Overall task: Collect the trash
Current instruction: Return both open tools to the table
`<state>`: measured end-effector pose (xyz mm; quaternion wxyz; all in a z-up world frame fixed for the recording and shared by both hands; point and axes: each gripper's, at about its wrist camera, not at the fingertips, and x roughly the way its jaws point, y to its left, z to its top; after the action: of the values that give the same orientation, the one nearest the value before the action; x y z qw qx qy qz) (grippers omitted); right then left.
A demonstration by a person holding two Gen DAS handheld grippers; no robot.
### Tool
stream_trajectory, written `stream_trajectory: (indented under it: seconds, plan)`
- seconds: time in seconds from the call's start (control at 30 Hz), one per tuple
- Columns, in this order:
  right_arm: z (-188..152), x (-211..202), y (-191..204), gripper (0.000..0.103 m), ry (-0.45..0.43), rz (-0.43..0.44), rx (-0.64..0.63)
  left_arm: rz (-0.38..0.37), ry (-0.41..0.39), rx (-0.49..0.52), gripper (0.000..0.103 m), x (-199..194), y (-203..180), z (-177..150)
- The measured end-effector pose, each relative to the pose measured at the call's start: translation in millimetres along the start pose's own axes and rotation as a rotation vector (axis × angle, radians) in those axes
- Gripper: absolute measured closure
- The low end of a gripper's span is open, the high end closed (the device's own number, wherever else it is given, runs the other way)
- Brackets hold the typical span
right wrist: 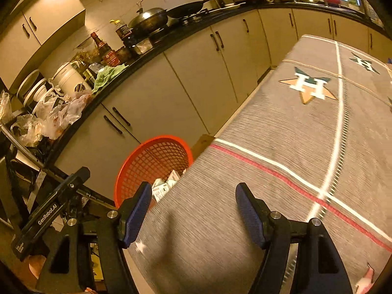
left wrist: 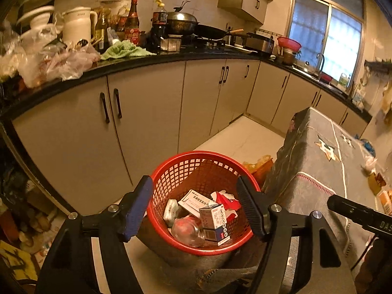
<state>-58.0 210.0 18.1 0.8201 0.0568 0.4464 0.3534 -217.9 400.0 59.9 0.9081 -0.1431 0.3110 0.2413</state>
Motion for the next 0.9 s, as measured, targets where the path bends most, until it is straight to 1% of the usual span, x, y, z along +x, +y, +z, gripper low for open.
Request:
stream_trajectory:
  seconds: [0.17,0.37,0.6,0.9]
  plan:
    - [-9.8,-20.5,-10.5,0.028,-0.026,-0.014,0.004,0.027,-0.013,0.044,0.033,-10.7,-17.1,-0.5]
    - [-15.8,-41.7,-21.7,0.027,-0.056,-0.024,0.016,0.042,-0.018,0.085,0.033,-20.8,-37.0,-1.2]
    - [-24.4,-65.9,-39.8,0.026,-0.090,-0.038,0.045,0.031,-0.003,0.125,0.031,-30.9,-62.1,-5.4]
    - [-33.0,-90.0,-64.7,0.026,-0.124,-0.045,0.088,0.037,-0.006,0.197,0.028,-42.3,-97.6,-10.3]
